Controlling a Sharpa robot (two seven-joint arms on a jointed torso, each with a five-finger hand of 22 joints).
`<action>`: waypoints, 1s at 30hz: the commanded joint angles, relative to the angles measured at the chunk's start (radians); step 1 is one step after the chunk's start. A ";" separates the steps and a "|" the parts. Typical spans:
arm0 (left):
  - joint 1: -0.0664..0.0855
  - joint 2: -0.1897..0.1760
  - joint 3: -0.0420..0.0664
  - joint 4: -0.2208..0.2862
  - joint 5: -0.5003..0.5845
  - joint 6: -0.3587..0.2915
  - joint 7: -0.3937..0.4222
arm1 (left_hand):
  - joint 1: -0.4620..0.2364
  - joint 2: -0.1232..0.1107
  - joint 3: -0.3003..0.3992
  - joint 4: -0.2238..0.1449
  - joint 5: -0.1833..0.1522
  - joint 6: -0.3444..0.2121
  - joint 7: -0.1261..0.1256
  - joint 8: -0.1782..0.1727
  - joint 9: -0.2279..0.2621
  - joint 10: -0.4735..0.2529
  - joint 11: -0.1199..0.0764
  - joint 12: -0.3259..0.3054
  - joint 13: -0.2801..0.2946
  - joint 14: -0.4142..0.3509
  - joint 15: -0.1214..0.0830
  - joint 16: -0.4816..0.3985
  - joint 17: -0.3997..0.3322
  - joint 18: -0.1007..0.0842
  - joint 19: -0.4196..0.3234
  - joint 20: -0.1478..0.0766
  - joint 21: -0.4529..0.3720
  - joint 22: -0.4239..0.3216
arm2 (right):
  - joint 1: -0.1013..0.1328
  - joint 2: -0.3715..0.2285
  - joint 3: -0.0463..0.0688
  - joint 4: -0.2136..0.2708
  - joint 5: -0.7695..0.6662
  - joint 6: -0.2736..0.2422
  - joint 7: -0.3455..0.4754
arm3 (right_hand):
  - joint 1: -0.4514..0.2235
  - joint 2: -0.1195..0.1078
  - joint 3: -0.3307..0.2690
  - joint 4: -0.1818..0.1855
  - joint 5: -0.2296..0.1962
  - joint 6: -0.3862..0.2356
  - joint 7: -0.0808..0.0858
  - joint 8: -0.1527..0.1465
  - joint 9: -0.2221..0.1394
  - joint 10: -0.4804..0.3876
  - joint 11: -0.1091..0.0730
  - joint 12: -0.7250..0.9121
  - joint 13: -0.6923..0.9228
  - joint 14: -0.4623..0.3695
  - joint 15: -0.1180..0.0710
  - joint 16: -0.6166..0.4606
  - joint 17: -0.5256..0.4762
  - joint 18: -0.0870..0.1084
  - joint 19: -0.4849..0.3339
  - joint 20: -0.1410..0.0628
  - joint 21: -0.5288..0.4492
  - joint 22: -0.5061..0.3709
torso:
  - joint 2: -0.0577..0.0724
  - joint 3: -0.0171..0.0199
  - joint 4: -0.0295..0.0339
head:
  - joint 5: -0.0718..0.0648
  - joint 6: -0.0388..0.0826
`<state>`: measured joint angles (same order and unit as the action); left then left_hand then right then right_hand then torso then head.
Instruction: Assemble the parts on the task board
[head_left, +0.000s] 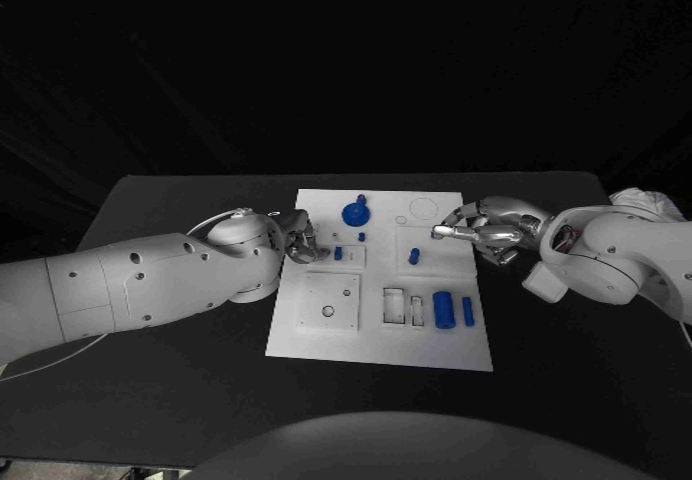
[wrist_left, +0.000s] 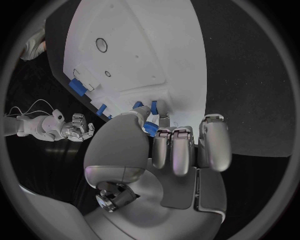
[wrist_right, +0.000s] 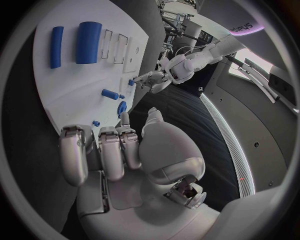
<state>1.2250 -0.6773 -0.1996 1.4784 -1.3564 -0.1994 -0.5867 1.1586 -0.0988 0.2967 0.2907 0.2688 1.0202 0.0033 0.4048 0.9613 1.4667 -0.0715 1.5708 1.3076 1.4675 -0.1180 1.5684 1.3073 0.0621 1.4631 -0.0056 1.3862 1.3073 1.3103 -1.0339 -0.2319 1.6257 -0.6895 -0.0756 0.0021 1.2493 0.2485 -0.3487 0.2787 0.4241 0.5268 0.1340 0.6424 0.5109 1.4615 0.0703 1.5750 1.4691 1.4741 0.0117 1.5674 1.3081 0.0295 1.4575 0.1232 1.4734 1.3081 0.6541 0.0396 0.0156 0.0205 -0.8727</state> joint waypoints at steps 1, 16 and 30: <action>-0.001 0.003 0.000 0.002 0.005 0.012 0.007 | -0.012 -0.002 -0.004 0.000 -0.004 0.001 0.004 -0.003 0.001 0.104 0.007 0.000 0.263 0.103 0.003 0.002 0.263 -0.006 -0.001 0.004 -0.005 0.079 | -0.001 0.001 0.000 0.000 -0.003 0.013 0.009 | 0.009 0.001 0.004 -0.004 0.007 -0.002 0.003 -0.005 -0.001 0.109 -0.012 -0.004 0.102 0.097 -0.001 0.003 0.263 0.006 -0.004 0.000 -0.005 0.215 | 0.000 -0.0003 0.0000 | 0.000 0.000; -0.004 0.009 0.000 -0.002 0.009 0.021 0.006 | -0.039 -0.001 -0.024 0.001 -0.007 -0.001 0.006 -0.007 -0.002 0.104 0.008 0.000 0.263 0.103 0.004 0.002 0.263 -0.005 -0.001 0.005 -0.007 0.080 | -0.002 0.001 0.000 -0.002 -0.003 0.016 0.007 | 0.012 0.001 0.005 -0.006 0.009 -0.002 0.003 -0.005 -0.001 0.109 -0.012 -0.004 0.102 0.097 -0.001 0.003 0.263 0.006 -0.004 0.000 -0.005 0.215 | 0.000 0.0002 0.0000 | 0.003 0.000; -0.005 0.012 0.000 -0.005 0.010 0.033 -0.003 | -0.050 0.003 -0.035 0.000 -0.026 -0.004 0.007 -0.010 -0.003 0.104 0.009 0.000 0.263 0.103 0.005 0.002 0.263 -0.005 -0.002 0.005 -0.009 0.079 | -0.002 -0.001 0.000 -0.001 -0.003 0.017 0.006 | 0.012 0.001 0.005 -0.006 0.009 -0.002 0.003 -0.005 -0.001 0.109 -0.012 -0.004 0.102 0.097 -0.001 0.003 0.263 0.006 -0.004 0.000 -0.005 0.215 | 0.001 -0.0005 -0.0002 | 0.003 0.000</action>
<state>1.2224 -0.6685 -0.1981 1.4725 -1.3529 -0.1921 -0.5883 1.1192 -0.0959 0.2664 0.2906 0.2485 1.0164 0.0071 0.4008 0.9591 1.4667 -0.0716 1.5708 1.3076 1.4675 -0.1181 1.5684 1.3081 0.0621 1.4631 -0.0056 1.3825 1.3073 1.3088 -1.0345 -0.2318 1.6235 -0.6893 -0.0749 0.0013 1.2519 0.2512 -0.3459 0.2758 0.4280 0.5269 0.1340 0.6424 0.5109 1.4614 0.0703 1.5744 1.4736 1.4717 0.0093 1.5674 1.3077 0.0295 1.4575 0.1232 1.4734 1.3077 0.6549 0.0393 0.0153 0.0230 -0.8727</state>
